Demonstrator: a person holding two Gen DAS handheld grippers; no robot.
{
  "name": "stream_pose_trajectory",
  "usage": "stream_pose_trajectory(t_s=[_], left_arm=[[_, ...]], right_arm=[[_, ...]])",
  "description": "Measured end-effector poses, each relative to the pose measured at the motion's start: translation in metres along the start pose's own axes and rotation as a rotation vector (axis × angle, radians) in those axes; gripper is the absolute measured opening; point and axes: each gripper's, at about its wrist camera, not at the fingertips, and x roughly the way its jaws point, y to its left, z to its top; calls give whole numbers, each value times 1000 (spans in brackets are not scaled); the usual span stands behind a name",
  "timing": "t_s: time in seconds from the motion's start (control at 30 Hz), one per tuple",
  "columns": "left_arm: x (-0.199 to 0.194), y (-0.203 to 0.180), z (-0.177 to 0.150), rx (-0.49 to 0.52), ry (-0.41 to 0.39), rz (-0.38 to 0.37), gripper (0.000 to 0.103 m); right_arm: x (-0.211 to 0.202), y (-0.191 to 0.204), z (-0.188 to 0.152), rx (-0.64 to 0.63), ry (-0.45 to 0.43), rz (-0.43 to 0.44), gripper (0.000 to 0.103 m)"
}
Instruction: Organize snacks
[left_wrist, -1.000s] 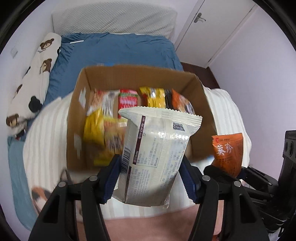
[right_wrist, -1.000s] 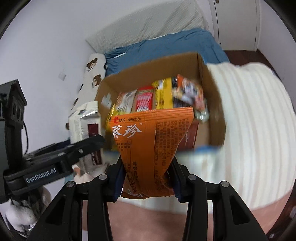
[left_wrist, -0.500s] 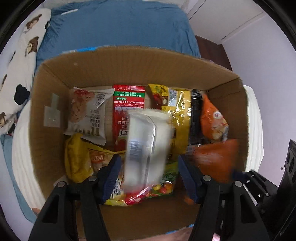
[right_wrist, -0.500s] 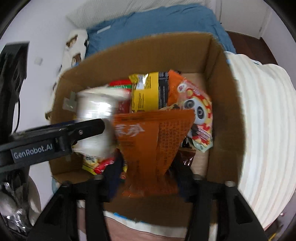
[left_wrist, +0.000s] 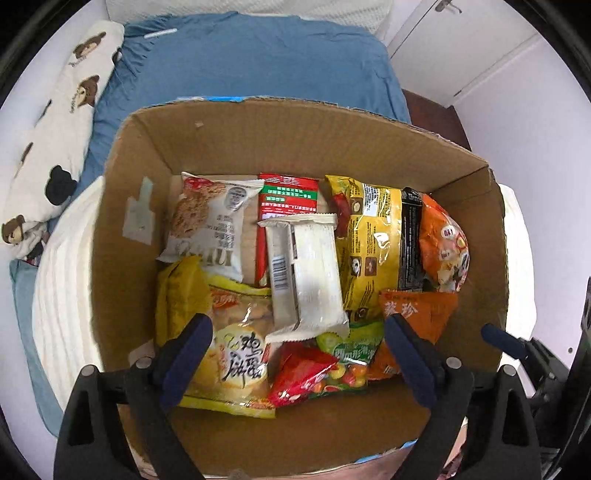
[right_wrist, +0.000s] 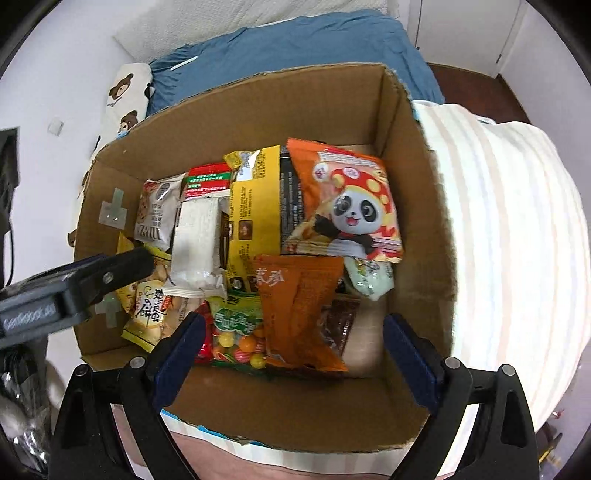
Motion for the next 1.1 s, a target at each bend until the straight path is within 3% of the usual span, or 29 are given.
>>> stream_pose_trajectory(t_s=[0.63,0.9,1.1], left_arm=[[-39,1,-70,-15,-101,45,95],[-92,-11,-122,9,-283,92,95],[-119,-20,-163,30,-357,102,95]], right_arm=[[-34,5,-41,-26,-71,-34,98],[-80,13,-88,-43,-208,-43,98],[-118,18,-131,-59,-300,-38,98]])
